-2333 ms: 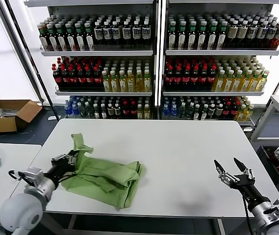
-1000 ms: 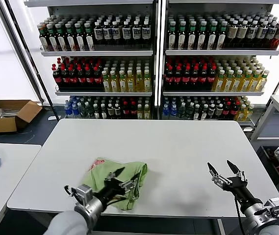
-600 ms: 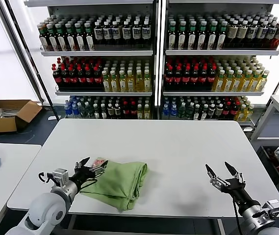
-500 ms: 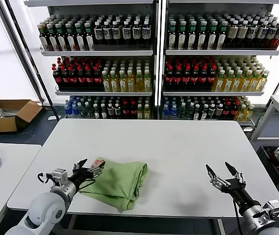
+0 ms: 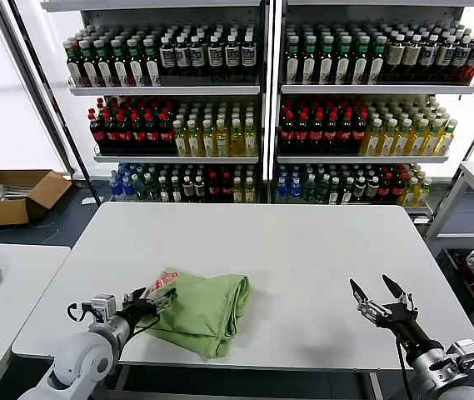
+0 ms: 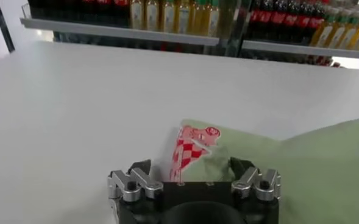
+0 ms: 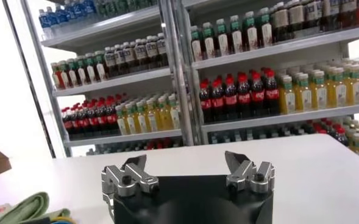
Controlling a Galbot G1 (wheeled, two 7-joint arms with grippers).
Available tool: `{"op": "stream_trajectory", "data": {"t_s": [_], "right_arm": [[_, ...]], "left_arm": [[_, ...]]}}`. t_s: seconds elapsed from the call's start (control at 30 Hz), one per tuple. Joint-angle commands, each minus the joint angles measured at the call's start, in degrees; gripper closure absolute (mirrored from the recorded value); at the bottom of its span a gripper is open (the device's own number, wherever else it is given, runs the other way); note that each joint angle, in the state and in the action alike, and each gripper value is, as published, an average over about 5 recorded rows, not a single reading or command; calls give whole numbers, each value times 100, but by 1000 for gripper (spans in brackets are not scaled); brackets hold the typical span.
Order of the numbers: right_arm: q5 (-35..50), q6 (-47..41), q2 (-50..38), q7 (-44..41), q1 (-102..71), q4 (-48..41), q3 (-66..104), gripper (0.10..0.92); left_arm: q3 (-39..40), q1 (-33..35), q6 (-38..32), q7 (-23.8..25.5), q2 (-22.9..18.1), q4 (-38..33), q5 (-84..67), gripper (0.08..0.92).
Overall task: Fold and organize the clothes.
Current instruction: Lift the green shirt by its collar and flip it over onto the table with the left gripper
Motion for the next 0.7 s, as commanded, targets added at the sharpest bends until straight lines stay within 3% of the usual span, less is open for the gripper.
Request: {"op": "stream_trajectory", "data": {"t_s": [0.03, 0.5, 0.7], "right_arm": [[14, 1, -13, 1, 6, -11, -4, 203], [48, 11, -22, -3, 62, -68, 12, 203], [76, 9, -35, -2, 85, -53, 22, 203]], "left_arm": [[139, 37, 112, -17, -78, 113, -97, 268], [13, 192, -737, -85, -277, -1, 488, 657], [-1145, 218, -869, -431, -378, 20, 211, 825]]}}
